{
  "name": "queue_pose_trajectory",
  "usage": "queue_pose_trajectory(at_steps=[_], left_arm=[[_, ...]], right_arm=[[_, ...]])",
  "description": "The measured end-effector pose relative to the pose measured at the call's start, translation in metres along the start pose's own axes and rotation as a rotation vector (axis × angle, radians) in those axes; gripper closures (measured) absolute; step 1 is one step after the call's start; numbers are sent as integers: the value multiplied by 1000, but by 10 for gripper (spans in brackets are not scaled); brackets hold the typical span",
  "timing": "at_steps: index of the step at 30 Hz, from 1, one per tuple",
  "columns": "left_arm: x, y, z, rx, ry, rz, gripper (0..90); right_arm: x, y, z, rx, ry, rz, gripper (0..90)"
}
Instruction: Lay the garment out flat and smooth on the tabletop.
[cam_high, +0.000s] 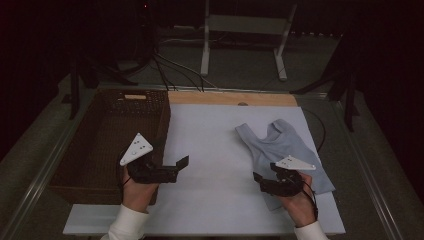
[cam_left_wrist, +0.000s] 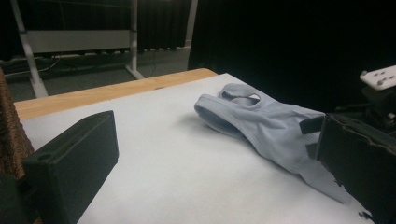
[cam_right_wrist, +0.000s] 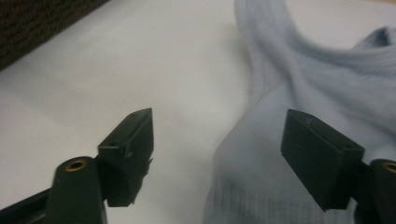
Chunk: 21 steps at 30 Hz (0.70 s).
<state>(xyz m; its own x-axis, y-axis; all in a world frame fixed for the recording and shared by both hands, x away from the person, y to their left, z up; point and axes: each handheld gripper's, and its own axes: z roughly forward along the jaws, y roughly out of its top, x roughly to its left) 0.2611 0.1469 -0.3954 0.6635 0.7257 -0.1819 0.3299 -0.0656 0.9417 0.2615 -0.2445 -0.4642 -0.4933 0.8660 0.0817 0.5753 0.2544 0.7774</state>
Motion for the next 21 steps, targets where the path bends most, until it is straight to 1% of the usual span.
queue_pose_trajectory(at_steps=[3,6,9,12,14,16,19,21], left_arm=[[1,0,0,1,1,1,2],[0,0,0,0,-1,-1,2],[0,0,0,0,0,-2,2],[0,0,0,-2,-1,-3,2],[0,0,0,-3,-1,-2,2],[0,0,0,-2,-3,-3,2],[0,0,0,0,-3,-1,2],[0,0,0,0,-4,0,2]], right_arm=[[2,-3,5,26,8,-7,300],[2,-7,11,60,15,-8,308],[1,-10,15,85,12,-13,306],[-1,-13,22,136,-27,-27,284],[-3,-16,26,169,-39,-29,277],[-5,-18,30,189,-46,-27,281],[-6,-19,33,215,-68,-34,306],[-6,-20,35,229,-83,-42,348]])
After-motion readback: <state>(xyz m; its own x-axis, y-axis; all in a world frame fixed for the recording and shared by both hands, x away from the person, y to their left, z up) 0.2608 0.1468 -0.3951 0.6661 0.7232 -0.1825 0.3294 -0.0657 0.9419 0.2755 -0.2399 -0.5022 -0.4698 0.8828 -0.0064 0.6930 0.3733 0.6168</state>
